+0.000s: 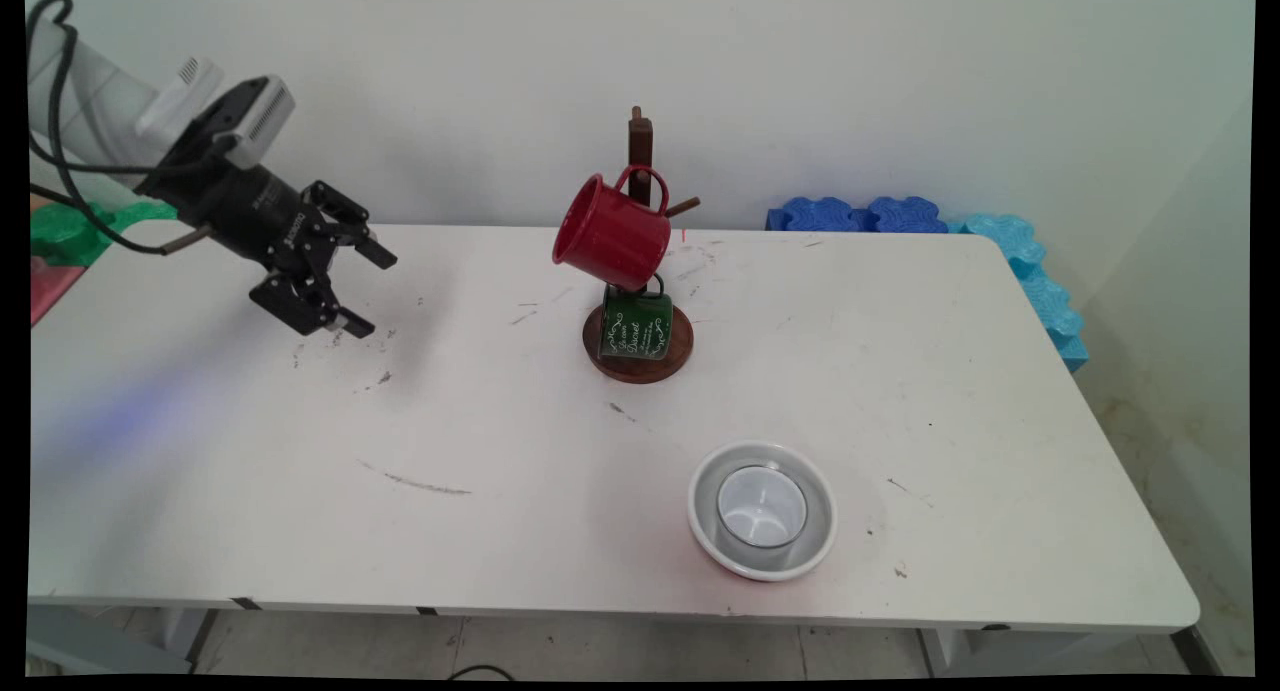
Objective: Pick up the red mug from the rack
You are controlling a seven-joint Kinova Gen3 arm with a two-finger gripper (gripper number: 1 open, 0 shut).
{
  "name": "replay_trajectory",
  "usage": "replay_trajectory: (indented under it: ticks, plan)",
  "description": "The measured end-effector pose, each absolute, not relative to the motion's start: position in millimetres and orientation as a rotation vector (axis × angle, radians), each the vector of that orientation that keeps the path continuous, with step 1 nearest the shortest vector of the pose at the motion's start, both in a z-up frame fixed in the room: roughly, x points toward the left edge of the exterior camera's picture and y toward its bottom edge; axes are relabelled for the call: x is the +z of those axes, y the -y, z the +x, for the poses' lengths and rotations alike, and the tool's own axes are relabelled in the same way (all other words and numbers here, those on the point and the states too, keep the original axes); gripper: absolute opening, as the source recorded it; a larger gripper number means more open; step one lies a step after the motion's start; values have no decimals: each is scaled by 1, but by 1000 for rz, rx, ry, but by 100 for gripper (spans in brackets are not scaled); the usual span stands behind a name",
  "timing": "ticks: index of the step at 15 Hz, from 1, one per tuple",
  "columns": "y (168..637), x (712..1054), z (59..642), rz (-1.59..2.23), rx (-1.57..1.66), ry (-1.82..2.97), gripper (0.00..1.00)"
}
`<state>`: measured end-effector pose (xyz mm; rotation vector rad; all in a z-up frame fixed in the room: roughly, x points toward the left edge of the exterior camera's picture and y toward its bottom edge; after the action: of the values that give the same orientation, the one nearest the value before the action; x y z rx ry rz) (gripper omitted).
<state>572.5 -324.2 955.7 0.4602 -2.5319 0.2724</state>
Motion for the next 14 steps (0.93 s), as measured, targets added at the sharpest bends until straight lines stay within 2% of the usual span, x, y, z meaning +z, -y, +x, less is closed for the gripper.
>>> replay_trajectory:
  ticks: [14]
  plan:
    - [330,1006,526,706,255,2242,100]
